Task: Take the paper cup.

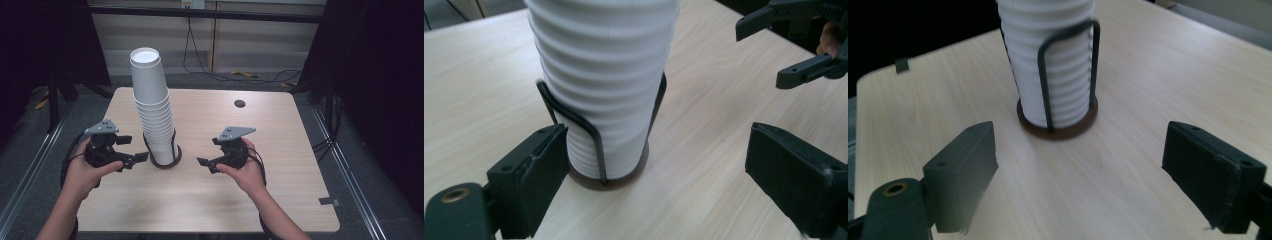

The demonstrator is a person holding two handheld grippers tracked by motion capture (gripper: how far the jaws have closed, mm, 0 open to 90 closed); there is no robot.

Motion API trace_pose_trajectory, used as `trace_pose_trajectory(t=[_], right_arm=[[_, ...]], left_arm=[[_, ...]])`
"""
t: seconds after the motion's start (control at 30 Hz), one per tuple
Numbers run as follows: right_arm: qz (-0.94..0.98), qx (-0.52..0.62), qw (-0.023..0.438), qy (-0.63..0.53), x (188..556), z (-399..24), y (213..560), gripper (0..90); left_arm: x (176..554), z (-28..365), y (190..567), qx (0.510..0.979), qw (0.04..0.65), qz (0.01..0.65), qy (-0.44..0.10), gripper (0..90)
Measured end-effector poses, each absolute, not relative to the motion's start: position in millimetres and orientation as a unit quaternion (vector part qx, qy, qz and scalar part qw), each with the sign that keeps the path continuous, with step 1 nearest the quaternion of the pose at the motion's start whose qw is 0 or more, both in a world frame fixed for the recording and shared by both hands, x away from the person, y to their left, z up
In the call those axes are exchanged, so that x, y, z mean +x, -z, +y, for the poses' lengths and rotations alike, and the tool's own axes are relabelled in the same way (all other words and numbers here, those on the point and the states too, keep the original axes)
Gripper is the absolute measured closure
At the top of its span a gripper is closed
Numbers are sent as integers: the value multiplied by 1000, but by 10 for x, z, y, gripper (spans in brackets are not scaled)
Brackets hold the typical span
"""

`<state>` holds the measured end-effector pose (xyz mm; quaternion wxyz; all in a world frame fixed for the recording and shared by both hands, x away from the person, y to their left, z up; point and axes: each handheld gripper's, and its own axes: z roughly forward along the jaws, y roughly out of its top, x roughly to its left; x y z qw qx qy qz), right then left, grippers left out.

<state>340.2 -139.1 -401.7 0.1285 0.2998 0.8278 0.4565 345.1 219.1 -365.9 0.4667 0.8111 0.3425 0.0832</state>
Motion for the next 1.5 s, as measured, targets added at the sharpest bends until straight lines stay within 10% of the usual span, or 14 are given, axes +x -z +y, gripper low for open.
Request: trace_pose_trajectory(t=[0.93,1.5], right_arm=[[775,277,136,-552,3978,-442,3032,135],[758,289,142,-567,4029,-311,3060,137]], left_arm=[[3910,2096,2488,787,502,320,-159,103],[4138,1809,2621,783,518,306,-161,53]])
